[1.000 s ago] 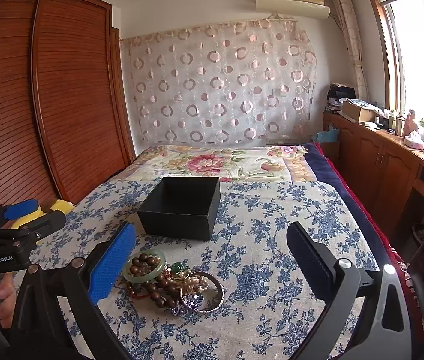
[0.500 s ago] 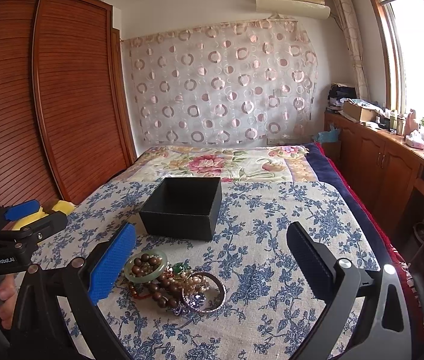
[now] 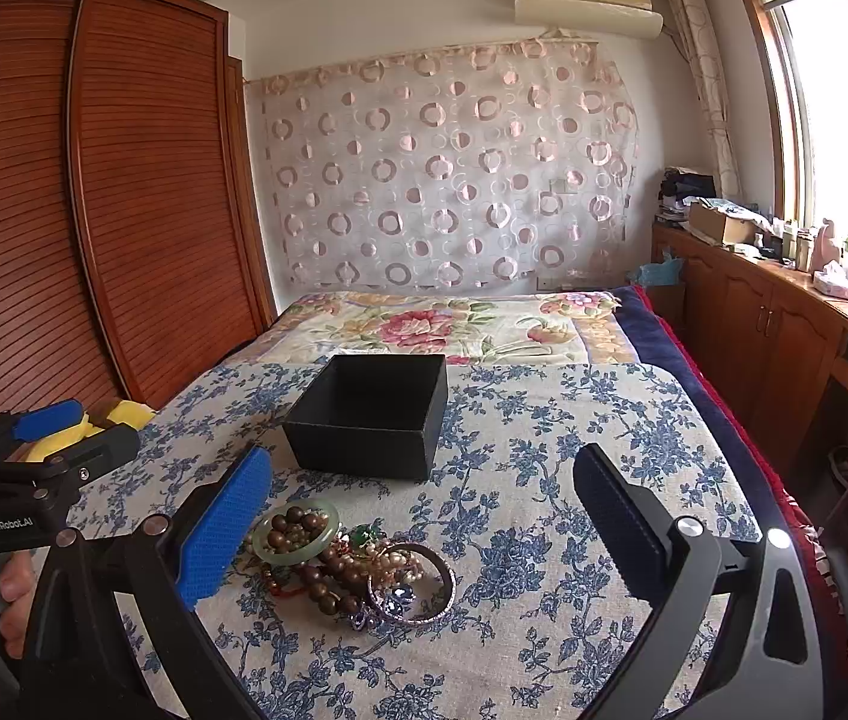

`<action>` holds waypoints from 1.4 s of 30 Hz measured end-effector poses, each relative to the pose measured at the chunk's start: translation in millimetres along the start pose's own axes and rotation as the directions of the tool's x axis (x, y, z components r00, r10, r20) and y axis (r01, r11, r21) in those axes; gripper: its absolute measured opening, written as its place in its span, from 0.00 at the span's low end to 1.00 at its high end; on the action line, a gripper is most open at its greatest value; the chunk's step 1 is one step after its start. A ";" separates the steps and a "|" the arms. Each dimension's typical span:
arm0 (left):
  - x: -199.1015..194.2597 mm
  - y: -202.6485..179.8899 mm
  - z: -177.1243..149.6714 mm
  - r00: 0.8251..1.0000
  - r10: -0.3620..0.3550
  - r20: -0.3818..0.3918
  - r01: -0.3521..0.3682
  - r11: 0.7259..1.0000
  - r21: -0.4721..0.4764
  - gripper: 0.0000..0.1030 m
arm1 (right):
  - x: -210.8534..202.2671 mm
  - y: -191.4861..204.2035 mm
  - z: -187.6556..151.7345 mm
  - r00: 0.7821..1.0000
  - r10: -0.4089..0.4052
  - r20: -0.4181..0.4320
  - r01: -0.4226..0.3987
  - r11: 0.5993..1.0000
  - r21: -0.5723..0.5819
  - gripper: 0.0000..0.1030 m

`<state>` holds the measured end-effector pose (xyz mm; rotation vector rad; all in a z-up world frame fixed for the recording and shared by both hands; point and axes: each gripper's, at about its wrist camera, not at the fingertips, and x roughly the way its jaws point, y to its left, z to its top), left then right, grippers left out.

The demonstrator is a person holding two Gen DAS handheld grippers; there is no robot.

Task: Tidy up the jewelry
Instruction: 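Grasp the silver bangle with the right tool while the left tool grasps the jade bangle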

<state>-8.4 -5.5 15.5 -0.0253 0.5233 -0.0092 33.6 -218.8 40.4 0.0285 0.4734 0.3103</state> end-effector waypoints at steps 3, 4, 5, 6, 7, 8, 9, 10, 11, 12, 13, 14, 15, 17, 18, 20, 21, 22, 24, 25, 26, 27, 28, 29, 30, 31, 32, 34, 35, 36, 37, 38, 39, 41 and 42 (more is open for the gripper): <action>-0.3 -0.2 0.1 1.000 0.000 0.000 0.000 1.000 0.000 0.94 | 0.4 0.3 -0.3 1.000 0.002 0.001 -0.002 1.000 0.000 0.99; 0.1 0.0 -0.2 1.000 0.000 0.000 0.000 1.000 0.000 0.94 | 0.0 1.5 1.1 1.000 0.004 0.001 -0.004 1.000 0.001 0.99; 0.2 -0.1 -0.3 1.000 0.000 0.000 0.000 1.000 0.000 0.94 | 0.2 2.7 1.1 1.000 0.004 0.000 -0.004 1.000 0.001 0.99; 1.0 0.2 -1.0 1.000 0.000 -0.002 0.000 1.000 0.000 0.94 | 0.1 3.3 1.1 1.000 0.004 -0.001 -0.004 1.000 0.001 0.99; 1.5 -1.2 -2.0 1.000 -0.002 -0.004 0.002 1.000 0.002 0.94 | -0.7 6.3 0.8 1.000 0.004 -0.002 -0.004 1.000 0.000 0.99; 2.0 -1.8 -2.8 1.000 -0.002 -0.006 0.002 1.000 0.003 0.94 | 0.1 8.5 1.0 1.000 0.005 -0.003 -0.005 1.000 -0.001 0.99; 2.8 -2.4 -3.4 1.000 -0.001 -0.010 0.001 1.000 0.003 0.94 | 1.0 9.8 -0.1 1.000 0.005 -0.004 -0.005 1.000 -0.002 0.99; 5.1 -2.6 -4.7 1.000 -0.003 -0.014 0.003 1.000 0.004 0.94 | 0.8 9.5 -0.1 1.000 0.004 -0.003 -0.004 1.000 -0.002 0.99; 6.9 -2.1 -6.4 1.000 -0.005 -0.019 0.005 1.000 0.004 0.94 | 3.5 10.0 -1.6 1.000 0.003 -0.006 -0.003 1.000 -0.004 0.99; 9.4 -2.3 -7.4 1.000 -0.006 -0.025 0.006 1.000 0.003 0.94 | 7.8 10.4 -6.2 1.000 0.005 -0.010 -0.005 1.000 -0.006 0.99; 12.2 -2.5 -8.5 0.999 -0.009 -0.034 0.009 1.000 0.003 0.94 | 9.3 10.9 -7.2 1.000 0.007 -0.013 -0.007 1.000 -0.006 0.99; 15.7 -1.4 -10.3 0.999 -0.013 -0.041 0.013 1.000 0.004 0.94 | 11.6 10.7 -9.0 1.000 0.010 -0.018 -0.011 1.000 -0.004 0.99; 18.6 -1.0 -11.6 0.999 -0.017 -0.047 0.017 1.000 0.006 0.94 | 14.4 10.7 -10.4 1.000 0.014 -0.021 -0.014 1.000 -0.003 0.99; 25.7 3.1 -14.7 0.998 -0.022 -0.065 0.022 1.000 0.008 0.94 | 18.3 9.4 -14.1 1.000 0.012 -0.025 -0.012 1.000 -0.008 0.99; 28.5 3.8 -16.6 0.997 -0.027 -0.070 0.027 1.000 0.008 0.94 | 18.6 8.0 -15.5 1.000 0.011 -0.024 -0.011 1.000 -0.012 0.99; 34.5 4.8 -19.9 0.996 -0.030 -0.084 0.031 0.999 0.013 0.94 | 21.9 8.2 -19.5 1.000 0.014 -0.021 -0.015 1.000 -0.026 0.99; 37.4 5.2 -21.3 0.995 -0.031 -0.093 0.033 0.999 0.015 0.94 | 24.0 8.5 -21.2 1.000 0.011 -0.025 -0.012 0.999 -0.035 0.99; 40.7 5.9 -22.7 0.994 -0.034 -0.102 0.036 0.999 0.015 0.94 | 26.0 5.5 -23.1 1.000 0.009 -0.029 -0.011 0.999 -0.044 0.99; 46.7 7.8 -24.6 0.992 -0.047 -0.120 0.049 0.999 0.012 0.94 | 30.4 1.2 -27.4 0.999 0.010 -0.050 -0.013 0.998 -0.059 0.99; 49.5 8.5 -25.8 0.990 -0.054 -0.129 0.056 0.998 0.012 0.94 | 34.2 1.7 -29.5 0.998 0.016 -0.068 -0.021 0.997 -0.068 0.99; 52.7 8.9 -27.3 0.989 -0.057 -0.139 0.060 0.998 0.016 0.94 | 35.8 -4.2 -32.0 0.996 0.026 -0.086 -0.032 0.997 -0.070 0.99; 55.3 9.9 -28.3 0.987 -0.062 -0.147 0.066 0.998 0.019 0.94 | 38.4 -8.0 -34.8 0.994 0.037 -0.106 -0.044 0.997 -0.069 0.99; 58.0 10.4 -29.5 0.984 -0.073 -0.162 0.077 0.997 0.022 0.94 | 43.0 -9.9 -37.2 0.989 0.060 -0.132 -0.069 0.996 -0.061 0.99; 61.9 10.2 -31.3 0.978 -0.097 -0.185 0.104 0.994 0.024 0.94 | 45.5 -13.1 -40.1 0.986 0.080 -0.148 -0.088 0.995 -0.051 0.99; 63.9 8.9 -32.3 0.974 -0.113 -0.198 0.120 0.993 0.023 0.94 | 50.1 -15.0 -44.2 0.981 0.097 -0.166 -0.105 0.994 -0.043 0.99; 65.5 7.9 -33.8 0.972 -0.121 -0.202 0.128 0.991 0.023 0.94 | 55.7 -16.1 -47.7 0.976 0.101 -0.192 -0.110 0.993 -0.039 0.99; 66.7 6.5 -35.2 0.971 -0.125 -0.203 0.133 0.991 0.026 0.94 | 59.8 -17.1 -50.1 0.971 0.106 -0.213 -0.117 0.992 -0.038 0.97; 70.8 4.1 -38.8 0.967 -0.136 -0.213 0.147 0.988 0.036 0.94 | 67.7 -17.2 -56.6 0.956 0.148 -0.253 -0.159 0.987 -0.025 0.95; 72.1 3.4 -39.8 0.966 -0.139 -0.217 0.151 0.988 0.037 0.94 | 72.7 -16.7 -59.6 0.946 0.173 -0.275 -0.184 0.983 -0.015 0.94; 74.7 3.2 -41.8 0.964 -0.145 -0.225 0.157 0.987 0.038 0.94 | 77.2 -15.7 -62.1 0.937 0.187 -0.294 -0.199 0.980 -0.008 0.93; 77.1 3.1 -43.7 0.961 -0.149 -0.234 0.161 0.986 0.036 0.94 | 83.4 -15.4 -65.1 0.926 0.204 -0.318 -0.213 0.977 0.005 0.92; 78.4 2.7 -44.5 0.960 -0.149 -0.238 0.162 0.986 0.036 0.94 | 87.6 -15.4 -66.9 0.916 0.219 -0.335 -0.226 0.974 0.018 0.89; 80.4 3.5 -46.1 0.958 -0.150 -0.244 0.163 0.986 0.034 0.94 | 92.1 -15.9 -68.3 0.905 0.237 -0.352 -0.241 0.970 0.034 0.87; 83.2 3.7 -48.2 0.956 -0.149 -0.252 0.162 0.986 0.031 0.94 | 99.2 -17.1 -69.7 0.888 0.258 -0.379 -0.257 0.965 0.054 0.83; 85.1 4.8 -49.1 0.954 -0.151 -0.258 0.164 0.986 0.029 0.94 | 102.2 -16.6 -69.9 0.882 0.270 -0.387 -0.268 0.962 0.062 0.81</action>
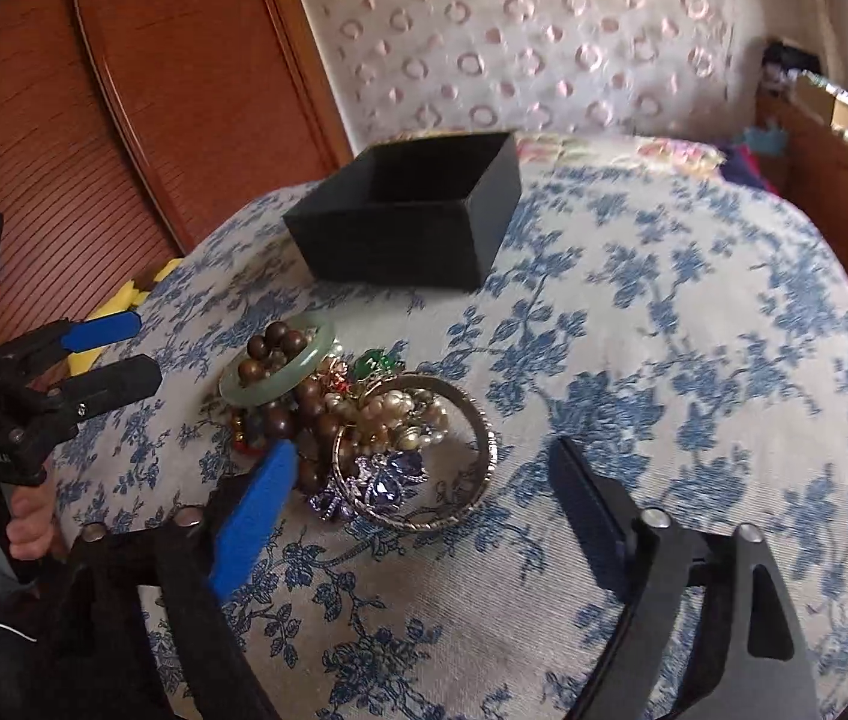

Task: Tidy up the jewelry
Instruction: 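Grasp the silver bangle with the right tool while the left tool grasps the jade bangle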

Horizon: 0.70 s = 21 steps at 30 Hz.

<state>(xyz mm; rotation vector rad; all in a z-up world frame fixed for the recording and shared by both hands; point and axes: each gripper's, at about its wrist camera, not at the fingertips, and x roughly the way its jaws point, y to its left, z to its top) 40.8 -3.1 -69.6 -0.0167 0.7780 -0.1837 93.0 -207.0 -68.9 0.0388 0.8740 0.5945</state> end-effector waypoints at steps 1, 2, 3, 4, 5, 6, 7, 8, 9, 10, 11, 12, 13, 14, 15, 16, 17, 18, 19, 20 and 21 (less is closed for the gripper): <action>0.5 0.9 -0.1 1.000 -0.002 -0.006 0.002 1.000 -0.002 0.94 | 2.7 -0.1 1.1 1.000 0.009 -0.009 -0.009 1.000 0.001 0.80; 1.5 1.6 -0.5 1.000 -0.005 -0.009 0.005 1.000 -0.004 0.94 | 4.0 0.1 1.9 1.000 0.016 -0.016 -0.016 1.000 0.005 0.80; 3.9 2.7 -0.9 1.000 -0.013 -0.015 0.013 1.000 -0.006 0.94 | 6.2 -0.9 3.2 0.999 0.030 -0.026 -0.030 0.999 0.013 0.79; 7.1 2.8 -1.3 0.999 -0.024 -0.027 0.024 1.000 -0.005 0.94 | 8.3 -2.2 4.1 0.998 0.043 -0.036 -0.042 0.999 0.022 0.79; 12.3 4.1 -1.8 0.998 -0.031 -0.046 0.031 1.000 -0.003 0.94 | 9.9 -3.6 4.8 0.998 0.050 -0.041 -0.049 0.998 0.033 0.79; 15.5 5.1 -2.1 0.998 -0.031 -0.054 0.031 1.000 -0.002 0.94 | 10.9 -4.8 4.9 0.997 0.058 -0.044 -0.056 0.998 0.041 0.79; 18.5 5.9 -2.3 0.997 -0.035 -0.063 0.035 0.999 -0.001 0.94 | 10.9 -5.5 5.1 0.997 0.063 -0.047 -0.061 0.997 0.044 0.79; 21.2 6.2 -2.8 0.997 -0.041 -0.072 0.041 0.999 -0.002 0.94 | 11.2 -6.4 5.0 0.996 0.078 -0.050 -0.076 0.996 0.052 0.75; 24.2 6.1 -2.6 0.996 -0.046 -0.082 0.046 0.999 -0.002 0.94 | 10.8 -6.8 5.0 0.995 0.091 -0.050 -0.088 0.994 0.058 0.70; 25.7 5.9 -2.2 0.995 -0.049 -0.086 0.049 0.999 -0.001 0.94 | 10.0 -7.1 4.9 0.994 0.098 -0.049 -0.095 0.993 0.064 0.68; 27.6 6.6 -1.5 0.995 -0.052 -0.089 0.052 0.999 -0.001 0.94 | 8.9 -8.1 5.1 0.993 0.104 -0.047 -0.101 0.993 0.068 0.61; 29.2 6.1 -1.1 0.995 -0.052 -0.091 0.053 0.999 0.000 0.94 | 7.4 -8.1 4.9 0.994 0.102 -0.047 -0.098 0.993 0.070 0.59; 30.5 6.0 -0.3 0.994 -0.054 -0.093 0.054 0.999 0.002 0.94 | 7.0 -8.7 4.9 0.994 0.102 -0.048 -0.098 0.993 0.070 0.59; 31.4 5.2 0.4 0.994 -0.055 -0.095 0.056 0.998 0.005 0.94 | 6.2 -9.3 4.7 0.994 0.102 -0.047 -0.099 0.993 0.068 0.59; 33.1 3.5 1.5 0.993 -0.058 -0.098 0.059 0.998 0.009 0.94 | 5.8 -9.3 4.4 0.994 0.103 -0.045 -0.100 0.993 0.065 0.59; 34.4 2.7 2.7 0.993 -0.062 -0.102 0.063 0.998 0.012 0.94 | 3.9 -9.1 4.1 0.994 0.101 -0.043 -0.098 0.993 0.059 0.59; 36.3 1.3 3.8 0.992 -0.068 -0.107 0.070 0.997 0.016 0.94 | 1.8 -8.7 3.9 0.995 0.094 -0.036 -0.092 0.994 0.052 0.59; 37.1 -0.4 4.9 0.992 -0.071 -0.109 0.074 0.997 0.020 0.94 | -1.8 -8.7 4.2 0.996 0.090 -0.026 -0.089 0.995 0.048 0.59; 38.5 -2.0 6.2 0.991 -0.072 -0.110 0.075 0.997 0.025 0.94 | -3.5 -8.8 4.4 0.996 0.088 -0.019 -0.087 0.995 0.046 0.59; 39.8 -4.1 7.4 0.991 -0.072 -0.111 0.076 0.997 0.031 0.94 | -8.5 -9.1 4.8 0.996 0.085 -0.008 -0.084 0.995 0.045 0.59; 41.0 -6.3 9.0 0.991 -0.079 -0.112 0.084 0.996 0.037 0.94 | -12.8 -9.2 5.2 0.997 0.079 0.001 -0.079 0.996 0.041 0.59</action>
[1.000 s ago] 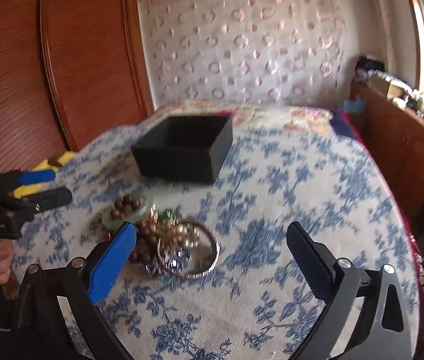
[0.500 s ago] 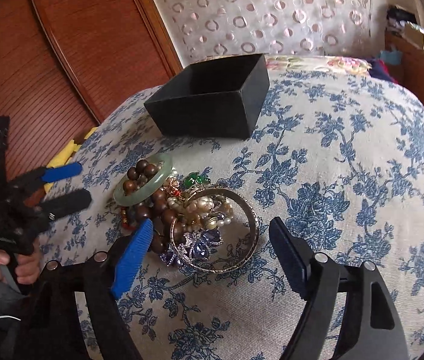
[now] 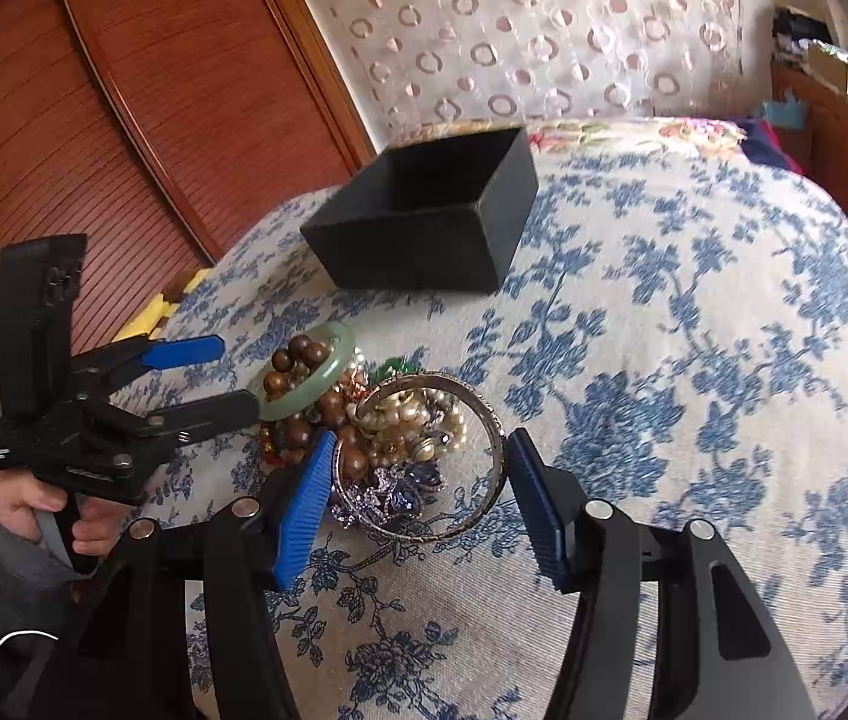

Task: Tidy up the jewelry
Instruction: 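Grasp the silver bangle with the right tool while the left tool grasps the jade bangle, then release silver bangle into black box with right tool while left tool releases jade bangle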

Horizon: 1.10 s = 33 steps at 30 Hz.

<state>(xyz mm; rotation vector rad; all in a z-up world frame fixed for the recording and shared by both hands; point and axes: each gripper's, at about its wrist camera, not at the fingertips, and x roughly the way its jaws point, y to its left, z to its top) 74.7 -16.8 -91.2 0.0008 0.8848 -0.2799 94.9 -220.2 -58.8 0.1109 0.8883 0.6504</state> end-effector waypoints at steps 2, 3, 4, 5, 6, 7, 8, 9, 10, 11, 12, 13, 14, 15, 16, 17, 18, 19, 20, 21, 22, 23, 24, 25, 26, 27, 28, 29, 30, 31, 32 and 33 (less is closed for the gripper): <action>2.6 -2.1 3.3 1.000 -0.019 -0.002 0.019 1.000 0.005 0.94 | -7.6 0.2 0.7 1.000 -0.018 0.017 0.018 1.000 -0.015 0.59; 4.1 -3.3 5.6 1.000 -0.028 -0.002 0.028 1.000 0.006 0.94 | -10.1 -0.2 1.0 0.999 -0.027 0.023 0.027 0.999 -0.020 0.59; 5.6 -4.7 7.7 0.999 -0.034 -0.002 0.034 0.999 0.008 0.94 | -10.9 -0.3 1.4 0.999 -0.033 0.027 0.033 0.999 -0.024 0.59; 7.6 -6.2 9.9 0.999 -0.048 -0.003 0.048 0.999 0.011 0.94 | -14.1 -2.0 1.2 0.999 -0.039 0.034 0.040 0.999 -0.023 0.59; 9.5 -6.5 10.9 0.998 -0.060 -0.006 0.060 0.998 0.014 0.93 | -14.3 -2.6 1.4 0.998 -0.042 0.037 0.043 0.999 -0.021 0.59; 12.3 -7.3 12.2 0.997 -0.072 -0.012 0.072 0.997 0.018 0.92 | -16.2 -4.5 0.9 0.998 -0.046 0.040 0.047 0.999 -0.019 0.59; 15.4 -7.7 13.6 0.997 -0.075 -0.019 0.075 0.997 0.021 0.88 | -16.0 -4.4 0.8 0.998 -0.051 0.041 0.052 0.998 -0.019 0.59; 17.5 -8.5 14.7 0.997 -0.076 -0.024 0.076 0.997 0.022 0.85 | -16.1 -5.0 0.4 0.998 -0.056 0.042 0.057 0.998 -0.019 0.59; 19.8 -9.0 15.9 0.996 -0.080 -0.031 0.080 0.997 0.021 0.84 | -16.4 -5.5 -0.1 0.997 -0.059 0.043 0.060 0.998 -0.019 0.59; 22.0 -9.5 16.2 0.996 -0.083 -0.039 0.084 0.996 0.019 0.82 | -17.0 -6.4 -0.7 0.997 -0.061 0.044 0.062 0.998 -0.019 0.59; 25.3 -9.9 16.9 0.995 -0.086 -0.049 0.087 0.996 0.020 0.81 | -16.7 -6.6 -1.5 0.997 -0.061 0.045 0.062 0.998 -0.017 0.59; 27.3 -10.8 17.3 0.995 -0.085 -0.054 0.087 0.996 0.025 0.81 | -17.6 -7.7 -2.2 0.997 -0.061 0.047 0.061 0.998 -0.015 0.59; 28.6 -12.0 17.7 0.995 -0.085 -0.056 0.087 0.996 0.032 0.81 | -16.8 -7.1 -2.0 0.997 -0.062 0.047 0.063 0.998 -0.014 0.59; 28.9 -12.8 18.1 0.995 -0.086 -0.052 0.088 0.995 0.036 0.80 | -16.4 -7.1 -2.1 0.997 -0.064 0.047 0.064 0.998 -0.013 0.59; 28.8 -13.0 18.5 0.995 -0.090 -0.050 0.092 0.995 0.038 0.78 | -16.6 -8.0 -2.8 0.997 -0.065 0.046 0.065 0.998 -0.012 0.59; 29.0 -12.9 18.8 0.994 -0.097 -0.048 0.099 0.994 0.037 0.75 | -15.4 -7.9 -2.8 0.997 -0.067 0.045 0.067 0.998 -0.012 0.59; 28.1 -13.4 18.9 0.994 -0.099 -0.043 0.101 0.994 0.041 0.73 | -14.8 -8.0 -3.2 0.997 -0.068 0.044 0.068 0.998 -0.011 0.59; 27.3 -14.8 18.7 0.995 -0.096 -0.038 0.098 0.994 0.051 0.72 | -14.4 -8.1 -3.3 0.997 -0.067 0.044 0.068 0.998 -0.010 0.59; 27.1 -15.8 18.8 0.995 -0.097 -0.035 0.099 0.993 0.060 0.67 | -14.2 -8.3 -3.7 0.997 -0.068 0.043 0.068 0.998 -0.010 0.59; 26.4 -17.5 18.8 0.994 -0.101 -0.034 0.103 0.992 0.070 0.67 | -13.8 -8.3 -3.9 0.997 -0.069 0.042 0.070 0.998 -0.009 0.59; 25.9 -17.6 18.4 0.994 -0.104 -0.035 0.106 0.992 0.072 0.67 | -13.6 -8.3 -4.1 0.997 -0.070 0.042 0.070 0.997 -0.008 0.59; 25.9 -17.1 18.1 0.994 -0.104 -0.034 0.106 0.992 0.071 0.67 | -13.6 -8.6 -4.3 0.997 -0.070 0.042 0.070 0.998 -0.008 0.59; 25.6 -15.9 17.5 0.994 -0.103 -0.032 0.105 0.992 0.068 0.67 | -13.7 -8.7 -4.3 0.997 -0.070 0.042 0.070 0.997 -0.008 0.59; 25.6 -15.0 17.3 0.994 -0.103 -0.031 0.105 0.992 0.066 0.67 | -13.6 -8.6 -4.2 0.997 -0.071 0.042 0.071 0.997 -0.009 0.59; 25.3 -14.1 17.6 0.994 -0.104 -0.030 0.106 0.992 0.063 0.67 | -13.8 -8.7 -4.2 0.997 -0.071 0.043 0.071 0.997 -0.009 0.59; 23.6 -12.9 16.8 0.994 -0.105 -0.026 0.106 0.993 0.058 0.67 | -13.7 -8.7 -4.1 0.996 -0.072 0.044 0.072 0.997 -0.009 0.59; 22.1 -11.8 16.9 0.995 -0.103 -0.020 0.104 0.993 0.055 0.67 | -13.9 -8.7 -4.1 0.996 -0.072 0.044 0.073 0.997 -0.010 0.59; 21.1 -12.0 17.7 0.995 -0.097 -0.014 0.097 0.994 0.054 0.67 | -14.4 -8.3 -3.9 0.996 -0.073 0.046 0.074 0.997 -0.010 0.59; 18.4 -10.5 18.1 0.996 -0.086 -0.005 0.086 0.995 0.053 0.67 | -14.8 -8.0 -3.6 0.996 -0.074 0.048 0.075 0.997 -0.011 0.59; 16.6 -9.2 18.7 0.997 -0.080 0.003 0.080 0.996 0.051 0.67 | -15.2 -8.2 -3.2 0.996 -0.074 0.050 0.074 0.997 -0.012 0.59; 14.2 -7.7 18.9 0.997 -0.078 0.011 0.077 0.996 0.047 0.67 | -15.6 -7.4 -2.3 0.996 -0.074 0.052 0.074 0.997 -0.013 0.59; 11.2 -5.6 19.5 0.997 -0.076 0.021 0.075 0.996 0.039 0.67 | -15.5 -7.0 -1.3 0.996 -0.074 0.053 0.075 0.997 -0.014 0.59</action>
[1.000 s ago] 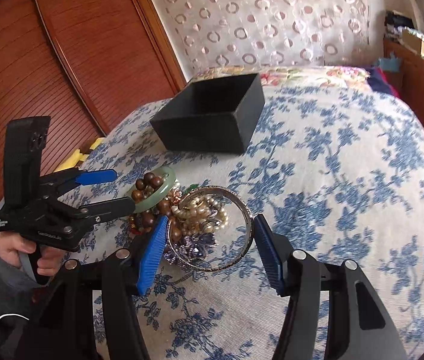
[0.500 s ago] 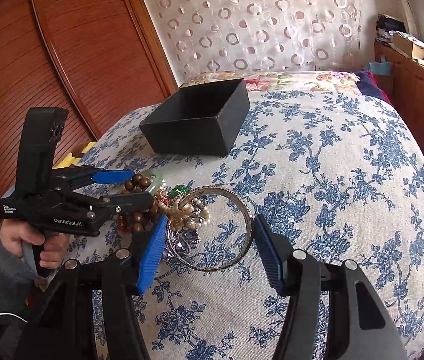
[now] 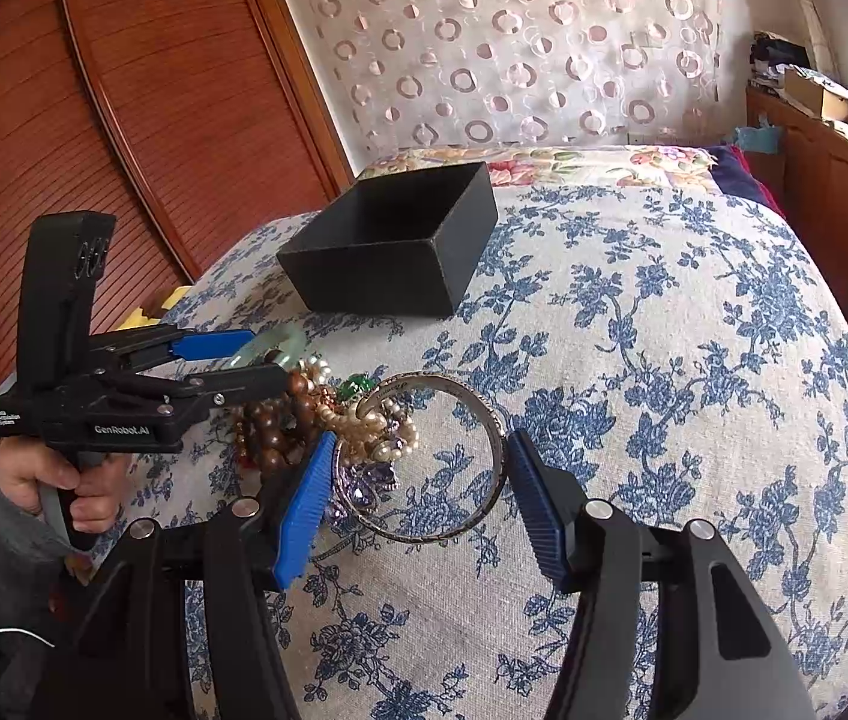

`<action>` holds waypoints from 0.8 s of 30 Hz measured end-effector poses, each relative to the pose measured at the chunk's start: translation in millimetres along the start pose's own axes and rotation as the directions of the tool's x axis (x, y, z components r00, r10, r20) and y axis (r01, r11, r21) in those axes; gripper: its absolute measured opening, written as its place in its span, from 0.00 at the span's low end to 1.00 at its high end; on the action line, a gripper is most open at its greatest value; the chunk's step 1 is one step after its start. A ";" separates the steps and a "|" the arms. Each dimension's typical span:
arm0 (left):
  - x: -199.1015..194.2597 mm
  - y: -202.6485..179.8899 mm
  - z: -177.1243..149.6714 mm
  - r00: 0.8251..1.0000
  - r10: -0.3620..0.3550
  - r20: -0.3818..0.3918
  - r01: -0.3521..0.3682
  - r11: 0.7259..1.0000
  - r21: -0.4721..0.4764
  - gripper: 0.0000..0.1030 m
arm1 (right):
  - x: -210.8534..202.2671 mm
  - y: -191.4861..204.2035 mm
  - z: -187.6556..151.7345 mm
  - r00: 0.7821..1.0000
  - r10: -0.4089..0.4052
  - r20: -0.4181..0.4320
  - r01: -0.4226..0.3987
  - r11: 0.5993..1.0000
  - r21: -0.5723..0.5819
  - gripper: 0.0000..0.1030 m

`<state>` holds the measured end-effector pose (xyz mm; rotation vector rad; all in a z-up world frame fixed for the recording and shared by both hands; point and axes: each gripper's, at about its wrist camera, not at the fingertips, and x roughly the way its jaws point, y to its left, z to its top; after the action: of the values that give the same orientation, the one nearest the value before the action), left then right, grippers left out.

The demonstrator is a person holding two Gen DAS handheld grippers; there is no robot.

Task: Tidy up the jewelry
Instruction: 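Release silver bangle into black box with right tool while left tool releases jade bangle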

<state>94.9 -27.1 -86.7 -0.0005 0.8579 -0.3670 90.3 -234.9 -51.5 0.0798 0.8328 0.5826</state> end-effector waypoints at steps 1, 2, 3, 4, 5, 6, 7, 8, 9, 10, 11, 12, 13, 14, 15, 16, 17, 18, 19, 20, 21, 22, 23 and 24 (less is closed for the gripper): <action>-2.5 2.0 1.0 1.000 0.003 0.009 -0.003 1.000 -0.004 0.67 | 0.4 0.5 1.4 1.000 -0.001 0.000 0.001 1.000 -0.002 0.59; -6.4 4.0 2.2 1.000 0.008 0.021 -0.008 1.000 -0.007 0.67 | 0.9 1.1 3.5 1.000 -0.003 0.001 0.003 1.000 -0.007 0.59; -9.3 5.2 3.2 1.000 0.012 0.029 -0.011 1.000 -0.008 0.67 | 1.6 2.1 6.8 1.000 -0.004 0.002 0.004 1.000 -0.013 0.59; -12.8 6.4 4.8 0.999 0.017 0.039 -0.016 1.000 -0.009 0.67 | 2.1 3.4 9.7 1.000 -0.006 0.003 0.006 1.000 -0.021 0.59; -16.3 8.0 6.7 0.999 0.022 0.050 -0.021 1.000 -0.010 0.67 | 2.9 5.3 14.1 1.000 -0.011 0.006 0.011 0.999 -0.033 0.59; -20.5 10.1 10.2 0.998 0.029 0.062 -0.028 1.000 -0.012 0.67 | 3.8 7.7 18.7 1.000 -0.015 0.009 0.015 0.999 -0.045 0.59; -23.8 11.2 14.2 0.997 0.037 0.074 -0.036 0.999 -0.014 0.67 | 4.3 10.2 23.4 1.000 -0.018 0.013 0.019 0.998 -0.059 0.59; -26.8 13.1 16.9 0.996 0.044 0.084 -0.043 0.999 -0.015 0.67 | 5.2 13.0 29.8 1.000 -0.022 0.020 0.023 0.997 -0.078 0.59; -30.2 15.0 20.5 0.994 0.052 0.095 -0.051 0.999 -0.018 0.67 | 6.2 15.0 35.2 0.999 -0.023 0.027 0.025 0.995 -0.092 0.59; -32.6 16.9 23.1 0.993 0.058 0.103 -0.056 0.998 -0.020 0.67 | 7.8 16.7 40.8 0.999 -0.024 0.032 0.027 0.994 -0.104 0.59; -35.0 19.5 25.2 0.992 0.065 0.111 -0.062 0.998 -0.023 0.67 | 10.5 18.6 48.4 0.999 -0.025 0.037 0.029 0.993 -0.116 0.59; -38.7 22.2 28.2 0.990 0.075 0.122 -0.072 0.997 -0.027 0.67 | 13.0 20.1 55.1 0.999 -0.025 0.041 0.030 0.992 -0.125 0.59; -41.5 26.0 29.6 0.988 0.083 0.130 -0.079 0.996 -0.030 0.67 | 15.6 21.5 61.7 0.999 -0.022 0.045 0.028 0.991 -0.134 0.59; -47.2 29.7 31.7 0.985 0.096 0.144 -0.092 0.995 -0.037 0.67 | 19.1 22.8 70.7 0.999 -0.016 0.049 0.023 0.989 -0.145 0.59; -51.2 30.3 33.3 0.983 0.102 0.154 -0.096 0.994 -0.041 0.67 | 21.6 23.6 77.2 0.999 -0.015 0.052 0.023 0.988 -0.151 0.59; -57.5 34.1 34.7 0.980 0.107 0.167 -0.100 0.994 -0.049 0.67 | 24.3 24.7 83.7 0.998 -0.017 0.055 0.026 0.987 -0.158 0.59; -61.6 36.2 35.3 0.979 0.110 0.173 -0.103 0.993 -0.054 0.67 | 28.2 26.7 91.5 0.998 -0.025 0.058 0.035 0.984 -0.172 0.59; -66.7 39.4 36.6 0.977 0.116 0.179 -0.107 0.992 -0.059 0.67 | 31.1 28.6 97.0 0.998 -0.033 0.061 0.044 0.982 -0.184 0.59; -70.6 41.5 37.6 0.975 0.122 0.184 -0.113 0.992 -0.060 0.67 | 34.3 30.0 101.8 0.997 -0.039 0.064 0.051 0.979 -0.195 0.59; -72.8 42.4 39.3 0.974 0.127 0.186 -0.118 0.991 -0.060 0.67 | 38.6 31.7 107.1 0.997 -0.041 0.062 0.053 0.977 -0.204 0.59; -75.8 44.4 40.4 0.973 0.135 0.189 -0.127 0.990 -0.058 0.67 | 42.2 32.7 110.6 0.997 -0.043 0.059 0.054 0.977 -0.208 0.59; -78.7 45.7 41.3 0.971 0.141 0.193 -0.133 0.990 -0.057 0.67 | 45.6 33.9 113.7 0.997 -0.047 0.057 0.058 0.975 -0.214 0.59; -79.8 46.5 42.0 0.970 0.144 0.194 -0.136 0.989 -0.057 0.67 | 50.9 36.0 117.6 0.997 -0.058 0.056 0.069 0.972 -0.226 0.59; -80.9 48.6 43.4 0.969 0.150 0.194 -0.141 0.988 -0.057 0.67 | 54.2 37.1 119.2 0.997 -0.063 0.054 0.074 0.970 -0.232 0.59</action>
<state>94.2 37.7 -5.5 -0.0138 0.6638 -0.2065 187.4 -157.0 3.6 -0.1497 0.7140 0.6073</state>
